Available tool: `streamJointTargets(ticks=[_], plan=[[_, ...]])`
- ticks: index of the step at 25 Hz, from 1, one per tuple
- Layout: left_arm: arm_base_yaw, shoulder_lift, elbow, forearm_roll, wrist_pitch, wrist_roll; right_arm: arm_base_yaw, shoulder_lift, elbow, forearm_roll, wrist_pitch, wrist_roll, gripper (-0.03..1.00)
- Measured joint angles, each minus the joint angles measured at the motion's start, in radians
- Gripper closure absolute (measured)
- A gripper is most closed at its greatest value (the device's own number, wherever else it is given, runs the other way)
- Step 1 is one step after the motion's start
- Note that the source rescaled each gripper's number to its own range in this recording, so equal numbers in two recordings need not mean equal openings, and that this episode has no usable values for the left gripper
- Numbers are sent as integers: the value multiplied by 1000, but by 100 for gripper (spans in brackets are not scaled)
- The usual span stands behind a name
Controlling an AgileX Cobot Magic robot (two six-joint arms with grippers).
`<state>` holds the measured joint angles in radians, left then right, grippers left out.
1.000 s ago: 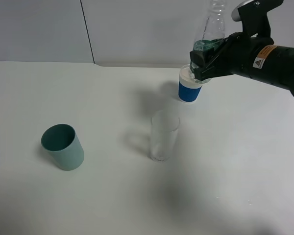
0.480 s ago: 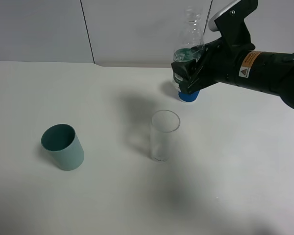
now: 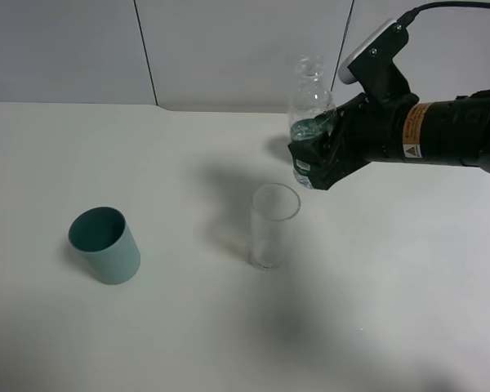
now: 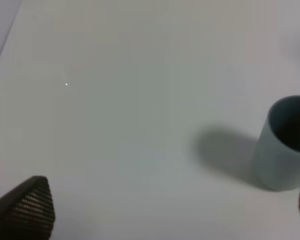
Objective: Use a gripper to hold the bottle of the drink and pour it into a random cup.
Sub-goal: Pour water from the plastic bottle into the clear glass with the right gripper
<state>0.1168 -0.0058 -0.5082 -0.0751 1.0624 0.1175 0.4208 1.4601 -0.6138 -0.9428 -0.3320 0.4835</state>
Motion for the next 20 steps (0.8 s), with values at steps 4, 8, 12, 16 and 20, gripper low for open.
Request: streamJointTargets(ticks=[4,8,12,16,20], plan=[[0,0,0,0,0,0,5,1,-61,-200,132,186,97],[0,0,0,0,0,0,39,1,-126,-377,259,300,97],[0,0,0,0,0,0,57,1,-134,-483,303,294,97],[0,0,0,0,0,0,60,1,-134,-592,316,294,97],[0,0,0,0,0,0,60,1,-134,-707,316,293,97]])
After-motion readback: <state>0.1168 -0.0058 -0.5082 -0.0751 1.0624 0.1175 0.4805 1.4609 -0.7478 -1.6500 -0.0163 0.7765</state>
